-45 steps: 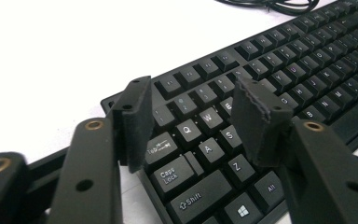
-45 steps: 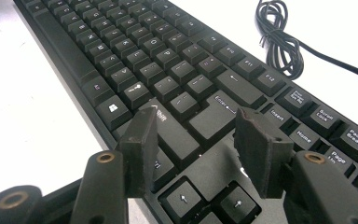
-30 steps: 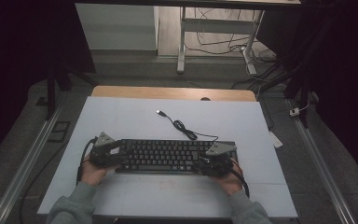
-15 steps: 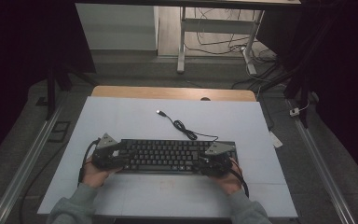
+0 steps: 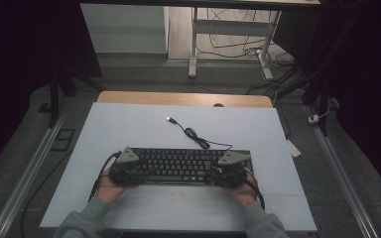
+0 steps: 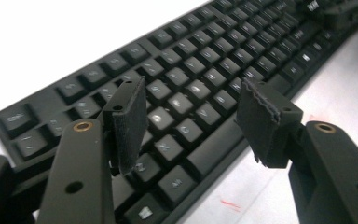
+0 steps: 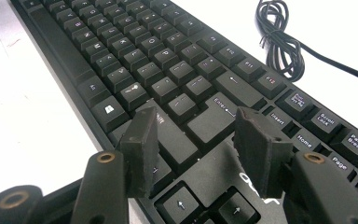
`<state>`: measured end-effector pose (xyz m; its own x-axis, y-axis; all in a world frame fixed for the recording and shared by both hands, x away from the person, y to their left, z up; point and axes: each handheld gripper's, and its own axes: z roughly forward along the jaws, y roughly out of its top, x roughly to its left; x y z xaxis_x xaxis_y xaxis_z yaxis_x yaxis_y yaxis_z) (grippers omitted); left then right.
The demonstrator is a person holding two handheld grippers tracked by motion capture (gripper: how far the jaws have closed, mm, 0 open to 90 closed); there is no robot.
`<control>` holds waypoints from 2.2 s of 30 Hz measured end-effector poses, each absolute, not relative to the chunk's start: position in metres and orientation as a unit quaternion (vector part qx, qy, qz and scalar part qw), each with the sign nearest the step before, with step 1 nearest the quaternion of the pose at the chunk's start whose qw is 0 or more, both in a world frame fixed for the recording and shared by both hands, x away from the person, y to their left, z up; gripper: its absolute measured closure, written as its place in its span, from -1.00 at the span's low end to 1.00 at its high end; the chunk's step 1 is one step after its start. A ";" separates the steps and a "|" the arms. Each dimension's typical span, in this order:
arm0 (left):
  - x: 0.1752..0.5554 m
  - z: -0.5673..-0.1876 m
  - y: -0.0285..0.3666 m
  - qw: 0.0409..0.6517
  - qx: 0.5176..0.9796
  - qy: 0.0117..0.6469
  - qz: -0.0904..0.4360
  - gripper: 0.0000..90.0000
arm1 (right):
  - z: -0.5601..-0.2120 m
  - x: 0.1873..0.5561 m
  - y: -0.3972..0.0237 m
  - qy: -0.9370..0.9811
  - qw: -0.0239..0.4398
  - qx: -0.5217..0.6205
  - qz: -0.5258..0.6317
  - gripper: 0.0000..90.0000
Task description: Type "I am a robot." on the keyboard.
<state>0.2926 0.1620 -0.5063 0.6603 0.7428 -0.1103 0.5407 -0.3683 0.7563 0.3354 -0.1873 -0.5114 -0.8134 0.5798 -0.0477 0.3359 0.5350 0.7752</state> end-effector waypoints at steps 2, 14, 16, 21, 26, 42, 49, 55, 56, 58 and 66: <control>0.292 -0.507 0.158 0.397 0.823 0.386 0.124 -0.04 | -0.511 0.335 -0.187 0.863 0.152 0.265 0.402 0.10; 0.288 -0.512 0.141 0.381 0.847 0.350 0.124 0.48 | -0.512 0.336 -0.186 0.866 0.152 0.266 0.396 0.10; 0.287 -0.513 0.139 0.378 0.851 0.343 0.121 0.66 | -0.513 0.336 -0.186 0.866 0.150 0.265 0.397 0.10; 0.288 -0.517 0.132 0.373 0.860 0.329 0.115 0.97 | -0.513 0.336 -0.186 0.867 0.152 0.263 0.395 0.10; 0.288 -0.519 0.128 0.368 0.864 0.325 0.115 0.98 | -0.513 0.336 -0.186 0.867 0.153 0.262 0.395 0.10; 0.290 -0.523 0.126 0.359 0.865 0.330 0.118 0.98 | -0.512 0.336 -0.185 0.867 0.151 0.260 0.396 0.10; 0.291 -0.526 0.124 0.357 0.865 0.332 0.116 0.98 | -0.512 0.335 -0.185 0.867 0.152 0.261 0.397 0.10; 0.289 -0.521 0.128 0.368 0.858 0.336 0.128 0.98 | -0.511 0.335 -0.186 0.866 0.153 0.260 0.399 0.10; 0.289 -0.519 0.130 0.374 0.854 0.338 0.132 0.98 | -0.511 0.335 -0.186 0.866 0.152 0.260 0.399 0.10; 0.289 -0.514 0.136 0.387 0.844 0.346 0.137 0.98 | -0.511 0.336 -0.186 0.866 0.153 0.260 0.399 0.10; 0.293 -0.507 0.161 0.411 0.815 0.381 0.149 0.96 | -0.511 0.336 -0.186 0.867 0.153 0.259 0.398 0.10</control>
